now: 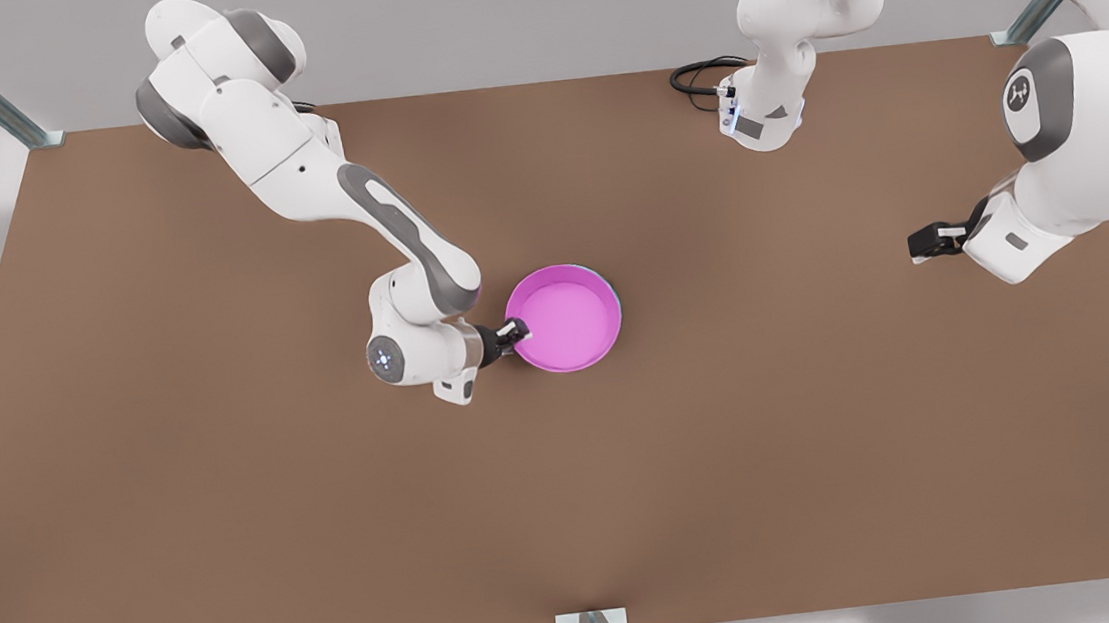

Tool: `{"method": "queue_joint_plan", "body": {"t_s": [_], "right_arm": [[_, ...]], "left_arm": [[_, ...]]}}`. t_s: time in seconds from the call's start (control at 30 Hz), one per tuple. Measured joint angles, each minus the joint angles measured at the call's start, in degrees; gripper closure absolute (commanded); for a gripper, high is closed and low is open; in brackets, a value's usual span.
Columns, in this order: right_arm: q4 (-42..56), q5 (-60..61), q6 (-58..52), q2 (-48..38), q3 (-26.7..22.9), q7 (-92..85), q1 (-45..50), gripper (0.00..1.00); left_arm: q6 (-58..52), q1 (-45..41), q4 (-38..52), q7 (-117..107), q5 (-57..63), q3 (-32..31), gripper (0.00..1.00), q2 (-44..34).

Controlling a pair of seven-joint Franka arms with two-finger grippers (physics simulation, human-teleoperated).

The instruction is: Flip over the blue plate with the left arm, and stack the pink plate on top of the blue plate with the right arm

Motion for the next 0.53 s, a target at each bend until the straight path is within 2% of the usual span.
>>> {"method": "queue_joint_plan", "body": {"t_s": [0.13,0.2,0.27,0.33,0.37,0.43,0.53], "right_arm": [[3.6,-0.9,-3.0,-5.1,-0.1,0.5,-5.3,0.0],[15.4,-8.6,-8.2,-6.2,-1.4,0.5,-9.2,0.0],[30.3,-20.5,-18.3,-7.2,-5.4,0.9,-10.5,0.0],[37.5,-32.8,-26.9,-9.5,-7.4,1.0,-12.8,0.0],[37.7,-36.8,-30.0,-12.0,-8.6,1.5,-14.7,0.0],[27.4,-39.6,-33.5,-20.4,-11.0,2.8,-18.8,0.0],[21.4,-40.9,-36.3,-24.2,-11.4,5.1,-19.4,0.0]], "left_arm": [[-0.1,-0.6,0.1,0.3,0.6,0.0,0.0,0.0],[-0.1,-0.7,0.1,0.5,0.8,0.0,0.0,-0.1],[-0.2,-0.8,0.1,0.6,0.9,0.0,0.0,-0.1],[-0.3,-0.8,0.2,0.7,0.9,0.0,0.0,-0.1],[-0.7,-0.8,0.8,0.7,0.9,0.0,0.0,0.1],[-1.4,-0.9,1.4,0.8,0.9,0.0,0.0,0.3],[-2.1,-1.1,1.6,0.9,0.9,0.0,0.0,0.4]]}}
